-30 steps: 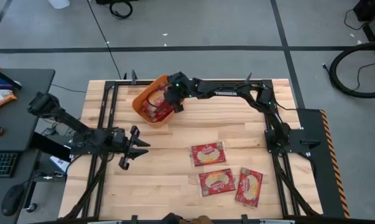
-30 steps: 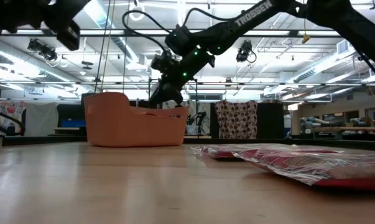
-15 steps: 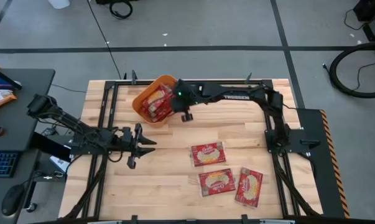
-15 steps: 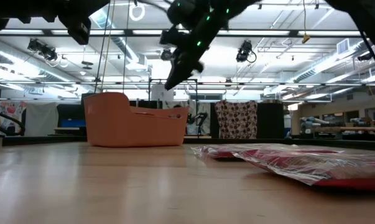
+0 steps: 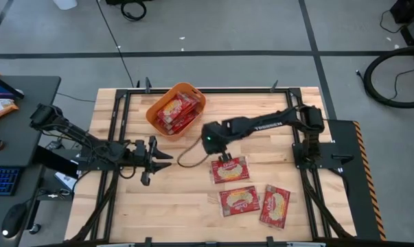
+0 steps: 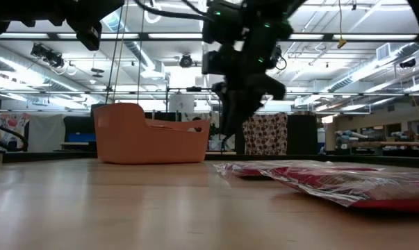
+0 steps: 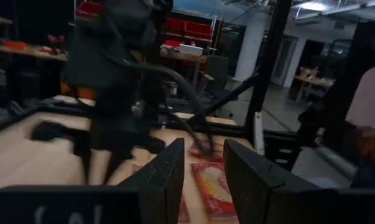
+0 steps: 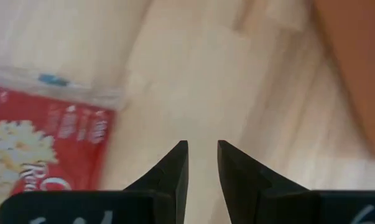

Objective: Sort popcorn bags into baskets
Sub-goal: Put the red popcorn bag into the orange bin

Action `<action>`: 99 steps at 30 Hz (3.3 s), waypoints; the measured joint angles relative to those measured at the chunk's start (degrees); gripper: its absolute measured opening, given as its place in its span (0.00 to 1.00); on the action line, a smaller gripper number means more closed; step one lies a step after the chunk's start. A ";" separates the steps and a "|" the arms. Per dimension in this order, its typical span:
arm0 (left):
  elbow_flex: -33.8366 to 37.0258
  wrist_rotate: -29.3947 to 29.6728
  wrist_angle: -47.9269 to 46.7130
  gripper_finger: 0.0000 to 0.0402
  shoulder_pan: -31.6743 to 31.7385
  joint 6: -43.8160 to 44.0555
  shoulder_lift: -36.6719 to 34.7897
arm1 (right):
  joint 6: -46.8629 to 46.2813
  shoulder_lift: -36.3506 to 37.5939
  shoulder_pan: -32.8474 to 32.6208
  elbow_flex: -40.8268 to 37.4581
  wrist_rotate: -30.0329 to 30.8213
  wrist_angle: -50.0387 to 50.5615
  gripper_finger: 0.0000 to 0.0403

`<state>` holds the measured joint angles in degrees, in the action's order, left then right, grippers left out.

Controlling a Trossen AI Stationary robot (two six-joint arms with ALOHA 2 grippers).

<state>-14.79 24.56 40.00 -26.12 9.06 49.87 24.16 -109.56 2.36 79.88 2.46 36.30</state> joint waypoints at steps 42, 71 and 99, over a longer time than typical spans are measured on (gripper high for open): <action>0.04 2.03 2.74 0.29 0.03 -2.47 -0.02 | -30.65 7.50 -26.53 -24.40 19.01 -17.68 0.52; 0.04 5.44 3.96 0.29 0.03 -3.28 0.00 | -31.20 7.68 -29.41 -34.20 23.35 -29.69 0.08; 0.02 5.44 5.12 0.29 0.03 -3.60 -0.02 | -5.17 7.50 -21.75 -11.92 49.19 -16.79 0.01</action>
<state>-14.76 30.00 45.12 -26.09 5.46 49.85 18.99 -102.06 -19.39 67.97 51.64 19.51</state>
